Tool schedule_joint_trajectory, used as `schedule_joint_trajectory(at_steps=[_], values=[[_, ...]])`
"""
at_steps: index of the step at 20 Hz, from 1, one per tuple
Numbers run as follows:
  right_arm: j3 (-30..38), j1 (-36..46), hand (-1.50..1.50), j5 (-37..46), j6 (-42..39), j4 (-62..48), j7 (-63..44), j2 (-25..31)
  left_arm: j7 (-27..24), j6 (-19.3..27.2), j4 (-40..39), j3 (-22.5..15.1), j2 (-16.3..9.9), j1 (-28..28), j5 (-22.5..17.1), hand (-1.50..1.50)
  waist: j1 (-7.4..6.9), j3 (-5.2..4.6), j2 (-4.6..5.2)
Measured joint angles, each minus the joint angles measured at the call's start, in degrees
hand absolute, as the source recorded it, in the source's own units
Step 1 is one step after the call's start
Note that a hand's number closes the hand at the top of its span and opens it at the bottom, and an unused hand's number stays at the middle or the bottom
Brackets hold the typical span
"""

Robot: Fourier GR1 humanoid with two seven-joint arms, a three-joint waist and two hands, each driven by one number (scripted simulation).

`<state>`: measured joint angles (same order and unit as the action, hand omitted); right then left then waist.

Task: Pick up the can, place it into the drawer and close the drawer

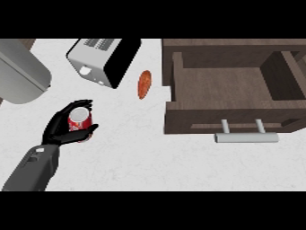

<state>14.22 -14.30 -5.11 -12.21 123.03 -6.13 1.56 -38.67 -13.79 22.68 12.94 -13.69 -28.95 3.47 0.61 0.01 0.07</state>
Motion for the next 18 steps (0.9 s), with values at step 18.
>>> schedule_joint_trajectory(at_steps=[18], values=[[2.18, -3.07, -1.5, -1.94, -0.97, 2.0, 0.37, -0.44, 10.98, 7.31, 22.06, 2.1, 6.0, 8.16, -7.79, 1.5, -0.93, 0.03, -0.33]])
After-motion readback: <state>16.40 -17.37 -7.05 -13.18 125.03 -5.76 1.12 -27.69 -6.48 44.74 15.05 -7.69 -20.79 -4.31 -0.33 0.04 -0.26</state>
